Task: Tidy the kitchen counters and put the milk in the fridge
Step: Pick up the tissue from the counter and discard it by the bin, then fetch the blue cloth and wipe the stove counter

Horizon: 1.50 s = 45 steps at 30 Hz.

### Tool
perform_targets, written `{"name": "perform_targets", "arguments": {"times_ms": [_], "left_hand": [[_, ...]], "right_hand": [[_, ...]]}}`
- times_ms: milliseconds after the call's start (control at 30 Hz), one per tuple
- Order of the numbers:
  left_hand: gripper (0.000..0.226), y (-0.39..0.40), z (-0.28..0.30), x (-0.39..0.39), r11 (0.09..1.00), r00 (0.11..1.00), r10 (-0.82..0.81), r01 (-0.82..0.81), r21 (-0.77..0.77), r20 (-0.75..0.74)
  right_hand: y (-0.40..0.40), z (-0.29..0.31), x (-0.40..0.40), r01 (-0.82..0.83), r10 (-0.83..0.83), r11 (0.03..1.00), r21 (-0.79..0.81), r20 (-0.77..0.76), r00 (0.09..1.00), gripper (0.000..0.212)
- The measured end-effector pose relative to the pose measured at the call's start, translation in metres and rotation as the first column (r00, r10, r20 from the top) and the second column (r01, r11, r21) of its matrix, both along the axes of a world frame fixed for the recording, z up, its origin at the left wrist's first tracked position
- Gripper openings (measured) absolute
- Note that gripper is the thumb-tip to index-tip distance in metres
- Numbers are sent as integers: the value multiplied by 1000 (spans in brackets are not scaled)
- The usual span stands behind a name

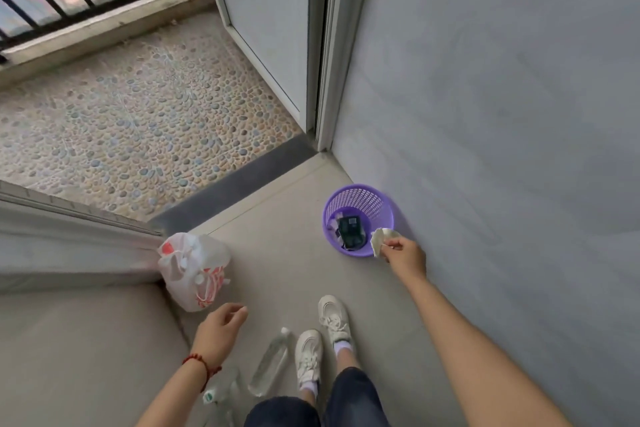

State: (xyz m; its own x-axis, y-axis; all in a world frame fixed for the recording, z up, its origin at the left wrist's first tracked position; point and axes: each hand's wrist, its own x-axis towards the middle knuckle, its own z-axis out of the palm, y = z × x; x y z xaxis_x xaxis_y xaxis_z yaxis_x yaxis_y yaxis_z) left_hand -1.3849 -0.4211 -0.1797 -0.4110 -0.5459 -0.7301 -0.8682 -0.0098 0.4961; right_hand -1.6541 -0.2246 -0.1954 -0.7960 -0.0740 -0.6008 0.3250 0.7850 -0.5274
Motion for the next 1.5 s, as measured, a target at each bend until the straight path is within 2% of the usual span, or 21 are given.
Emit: {"name": "perform_targets", "arguments": {"times_ms": [167, 433, 700, 833, 933, 1000, 1167, 1333, 1500], "left_hand": [[12, -2, -18, -13, 998, 997, 66, -66, 10, 26], [25, 7, 2, -35, 996, 996, 88, -88, 13, 9], [21, 17, 37, -6, 948, 947, 319, -319, -2, -36], [9, 44, 38, 30, 851, 850, 525, -524, 27, -35], [12, 81, 40, 55, 714, 713, 700, -700, 27, -41], [15, 113, 44, 69, 591, 589, 807, -806, 35, -38], [20, 202, 50, 106, 172, 168, 985, -979, 111, -48], [18, 308, 46, 151, -205, -210, 977, -973, 102, -37], [17, 418, 41, 182, -532, -540, 840, -837, 125, -42]], "right_hand": [[-23, -22, -44, -56, 57, 998, 19, -49, 997, 28], [5, -24, -33, -200, 190, 977, 79, 123, 974, 26], [15, 10, -13, -428, 417, 900, 77, 127, 900, 25], [1, 15, -14, -550, 541, 833, 58, 128, 831, 23], [-14, 13, -11, -690, 677, 722, 53, 153, 720, 24], [-23, 17, -1, -800, 784, 597, 58, 170, 597, 25], [-47, 27, 49, -969, 950, 242, 51, 189, 248, 29], [-54, 37, 139, -992, 970, -120, 37, 219, -109, 28], [-35, 47, 245, -886, 876, -462, 35, 178, -449, 25]]}}
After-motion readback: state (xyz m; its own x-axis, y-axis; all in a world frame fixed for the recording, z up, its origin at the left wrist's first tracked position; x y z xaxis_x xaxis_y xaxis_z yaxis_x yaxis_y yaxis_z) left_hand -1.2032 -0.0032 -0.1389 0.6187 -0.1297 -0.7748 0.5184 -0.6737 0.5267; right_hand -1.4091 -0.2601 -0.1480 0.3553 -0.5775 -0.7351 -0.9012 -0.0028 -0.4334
